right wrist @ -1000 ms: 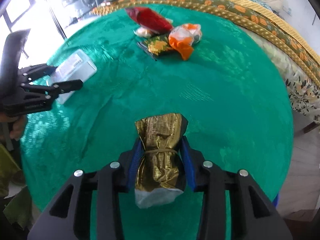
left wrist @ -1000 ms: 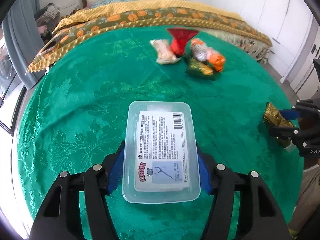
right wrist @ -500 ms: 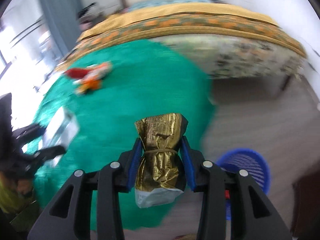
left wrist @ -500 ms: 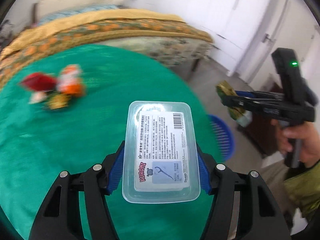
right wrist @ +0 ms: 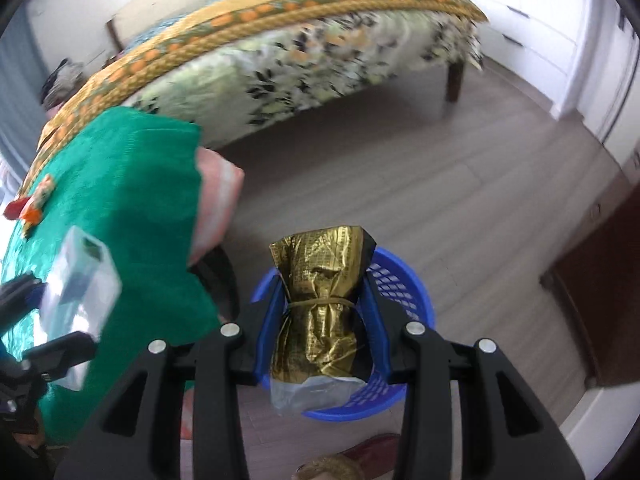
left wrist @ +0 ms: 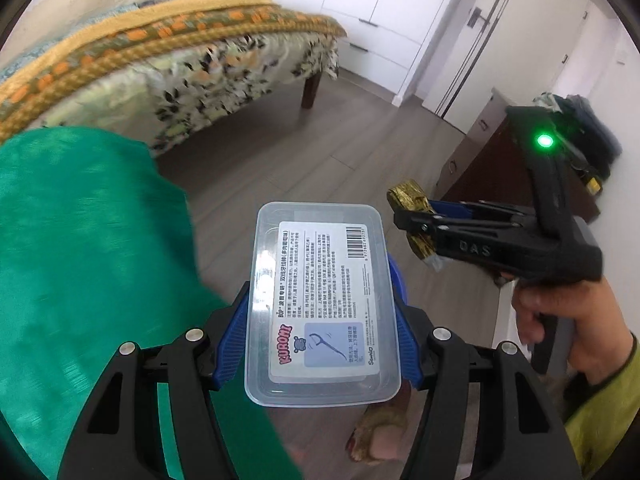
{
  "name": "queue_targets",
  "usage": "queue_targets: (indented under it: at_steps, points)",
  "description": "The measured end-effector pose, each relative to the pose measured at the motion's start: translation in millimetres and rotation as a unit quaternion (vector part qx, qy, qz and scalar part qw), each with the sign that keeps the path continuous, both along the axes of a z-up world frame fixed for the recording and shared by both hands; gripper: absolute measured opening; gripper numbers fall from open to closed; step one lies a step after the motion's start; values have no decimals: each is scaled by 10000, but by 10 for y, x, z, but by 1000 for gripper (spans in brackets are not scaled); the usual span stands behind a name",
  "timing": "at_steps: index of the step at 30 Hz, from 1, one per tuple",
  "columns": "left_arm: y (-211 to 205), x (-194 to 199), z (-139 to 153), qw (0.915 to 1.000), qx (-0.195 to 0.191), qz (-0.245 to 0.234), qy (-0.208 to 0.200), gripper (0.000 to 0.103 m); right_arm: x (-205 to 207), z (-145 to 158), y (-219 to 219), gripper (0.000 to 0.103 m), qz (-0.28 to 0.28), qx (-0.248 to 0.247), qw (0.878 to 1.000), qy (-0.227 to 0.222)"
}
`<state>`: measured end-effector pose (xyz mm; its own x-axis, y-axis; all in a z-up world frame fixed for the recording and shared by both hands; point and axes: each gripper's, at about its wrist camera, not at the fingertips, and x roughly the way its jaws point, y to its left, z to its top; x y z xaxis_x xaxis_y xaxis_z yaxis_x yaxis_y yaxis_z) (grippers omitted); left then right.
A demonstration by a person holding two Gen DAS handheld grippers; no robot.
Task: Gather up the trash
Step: 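Carry the box and gold item over the wastebasket and open both tools, then move both tools back over the table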
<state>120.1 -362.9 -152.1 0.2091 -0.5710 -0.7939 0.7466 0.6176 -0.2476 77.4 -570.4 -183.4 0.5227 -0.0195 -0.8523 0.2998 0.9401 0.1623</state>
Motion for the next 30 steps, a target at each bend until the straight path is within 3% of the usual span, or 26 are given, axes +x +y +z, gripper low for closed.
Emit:
queue_targets:
  at_steps: [5, 6, 8, 10, 12, 14, 22, 27, 30]
  points:
    - [-485, 135, -398, 9998, 31, -45, 190, 63, -50, -183, -306, 41, -218, 475, 9986, -28]
    - [-586, 154, -482, 9998, 16, -96, 187, 72, -43, -207, -327, 44, -231, 530, 9983, -23]
    - [-676, 184, -570, 9998, 141, -71, 78, 88, -44, -271, -419, 66, -375, 671, 9970, -37]
    - [-700, 172, -562, 9997, 223, -41, -77, 88, -82, -272, -494, 70, -606, 700, 9957, -49]
    - [-623, 146, -463, 9997, 168, -58, -158, 89, -130, -211, -552, 83, -753, 619, 9951, -166]
    - [-471, 88, -280, 9993, 97, -33, -357, 91, -165, -137, -548, 89, -877, 412, 9950, -243]
    - [760, -211, 415, 9921, 38, 425, -1177, 98, -182, 175, 22, 92, -553, -249, 9954, -744]
    - [1875, -197, 405, 9846, 320, 1299, -1124, 98, -140, 398, 799, 93, 114, -860, 9890, -1197]
    - [2573, -88, 294, 9736, 581, 1951, -1029, 98, -132, 482, 1495, 95, 678, -773, 9851, -1380]
